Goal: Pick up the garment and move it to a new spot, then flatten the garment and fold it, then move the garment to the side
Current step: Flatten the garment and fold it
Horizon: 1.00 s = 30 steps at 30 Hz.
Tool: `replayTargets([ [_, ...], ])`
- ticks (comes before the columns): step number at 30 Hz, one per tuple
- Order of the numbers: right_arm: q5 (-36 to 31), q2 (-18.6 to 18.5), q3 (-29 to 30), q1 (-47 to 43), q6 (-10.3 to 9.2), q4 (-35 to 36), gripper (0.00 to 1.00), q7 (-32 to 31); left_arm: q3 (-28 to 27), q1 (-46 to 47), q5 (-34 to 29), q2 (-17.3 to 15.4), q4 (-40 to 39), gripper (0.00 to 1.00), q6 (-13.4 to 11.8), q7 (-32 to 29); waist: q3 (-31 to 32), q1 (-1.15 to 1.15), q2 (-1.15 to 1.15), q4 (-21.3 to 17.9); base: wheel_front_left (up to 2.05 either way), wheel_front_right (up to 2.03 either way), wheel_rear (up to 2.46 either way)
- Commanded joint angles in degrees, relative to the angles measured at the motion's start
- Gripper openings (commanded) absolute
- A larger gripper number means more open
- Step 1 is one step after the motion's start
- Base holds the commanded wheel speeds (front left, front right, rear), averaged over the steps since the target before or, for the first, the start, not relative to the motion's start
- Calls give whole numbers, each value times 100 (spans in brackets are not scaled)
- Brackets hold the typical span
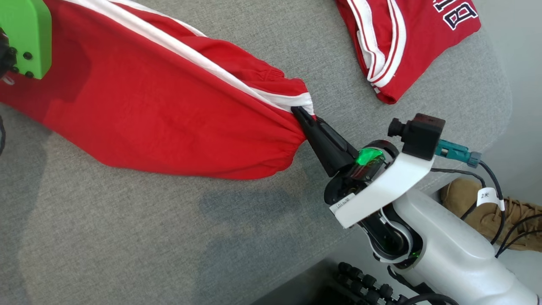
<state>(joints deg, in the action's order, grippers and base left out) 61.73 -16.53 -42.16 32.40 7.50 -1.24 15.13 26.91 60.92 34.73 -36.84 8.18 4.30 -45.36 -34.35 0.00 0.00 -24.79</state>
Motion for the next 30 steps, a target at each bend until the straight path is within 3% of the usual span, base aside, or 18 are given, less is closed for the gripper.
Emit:
replayTargets([
  [1, 25, 32, 6, 82, -3, -55, 0, 1, 11, 138, -106, 8, 129, 0, 0, 55, -27, 0, 0, -42, 0, 0, 0],
  [8, 121, 159, 119, 171, -3, -128, 0, 1, 81, 492, -273, 96, 677, 0, -22, 172, 0, 0, 0, -96, 0, 0, 0],
  [17, -222, 429, 208, 390, -5, -913, 0, 1, 190, 589, -462, 214, 1515, 0, -114, 481, 1, 0, 0, -68, 0, 0, 0],
  [18, -298, 486, 225, 430, -5, -1005, 16, 1, 206, 584, -473, 241, 1592, 0, -107, 533, -6, 0, 0, -65, 0, 0, 0],
  [20, -428, 614, 258, 481, -5, -1130, 62, 1, 247, 556, -507, 288, 1747, 0, -124, 622, -12, 0, 0, -53, 0, 0, 0],
  [21, -486, 661, 284, 497, -5, -1184, 100, 1, 266, 526, -503, 318, 1822, 0, -140, 657, -11, 0, 0, -45, 0, 0, 0],
  [22, -486, 661, 284, 497, -5, -1184, 100, 1, 266, 526, -503, 318, 1822, 0, -140, 657, -11, 0, 0, -45, 0, 0, 0],
  [23, -532, 700, 286, 512, -5, -1230, 100, 1, 277, 491, -496, 352, 1890, 20, -152, 685, -7, 0, 0, -36, 0, 0, 0],
  [24, -597, 723, 295, 522, -5, -1271, 100, 1, 296, 454, -491, 389, 1942, 47, -144, 726, 2, 0, 0, -23, 0, 0, 0],
  [25, -684, 728, 317, 523, -4, -1311, 100, 1, 304, 402, -444, 441, 1995, 100, -139, 742, 19, 0, 0, -4, 0, 0, 0],
  [30, -1277, 533, 637, 287, -3, -1174, 100, 1, 202, 171, -143, 684, 2025, 100, -106, 996, 214, 0, 0, 158, 0, 0, 0],
])
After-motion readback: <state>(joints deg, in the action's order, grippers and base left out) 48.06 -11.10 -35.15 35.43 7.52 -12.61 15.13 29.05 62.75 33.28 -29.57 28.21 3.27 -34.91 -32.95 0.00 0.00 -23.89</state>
